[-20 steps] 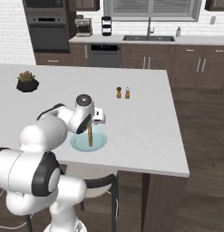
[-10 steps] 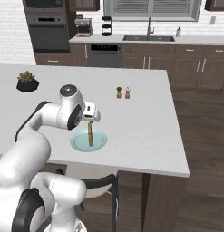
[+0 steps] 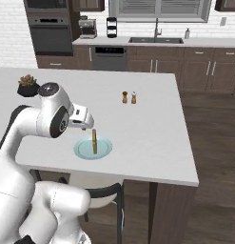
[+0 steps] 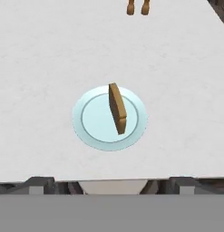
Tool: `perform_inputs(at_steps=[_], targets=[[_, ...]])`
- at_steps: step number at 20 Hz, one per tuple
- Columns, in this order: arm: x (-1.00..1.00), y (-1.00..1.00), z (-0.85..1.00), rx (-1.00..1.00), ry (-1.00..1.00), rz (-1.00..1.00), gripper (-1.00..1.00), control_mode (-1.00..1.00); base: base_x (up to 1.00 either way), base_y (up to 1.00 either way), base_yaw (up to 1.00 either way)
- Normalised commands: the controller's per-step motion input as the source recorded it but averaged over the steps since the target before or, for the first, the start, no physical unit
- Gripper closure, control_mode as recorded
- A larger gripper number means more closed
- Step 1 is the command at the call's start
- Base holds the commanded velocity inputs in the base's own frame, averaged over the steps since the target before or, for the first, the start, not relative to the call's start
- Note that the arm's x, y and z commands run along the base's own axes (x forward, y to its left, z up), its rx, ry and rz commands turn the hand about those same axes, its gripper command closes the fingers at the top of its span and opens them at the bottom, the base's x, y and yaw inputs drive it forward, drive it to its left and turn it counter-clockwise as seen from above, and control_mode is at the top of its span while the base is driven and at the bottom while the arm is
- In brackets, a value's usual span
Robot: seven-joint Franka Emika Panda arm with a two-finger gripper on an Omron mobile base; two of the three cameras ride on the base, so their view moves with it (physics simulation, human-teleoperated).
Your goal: Start the toaster. Once the lever pops up, take the bread to the plate on the dining counter.
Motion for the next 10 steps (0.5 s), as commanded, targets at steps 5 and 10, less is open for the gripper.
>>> perform_inputs(at_steps=[5, 10], targets=[[-0.86, 0.04, 0.45, 0.0, 0.0, 0.0, -1.0, -1.0, 0.0, 0.0, 0.0], [-0.85, 0.0, 0.56, 0.0, -0.03, 0.0, -1.0, -1.0, 0.0, 0.0, 0.0]])
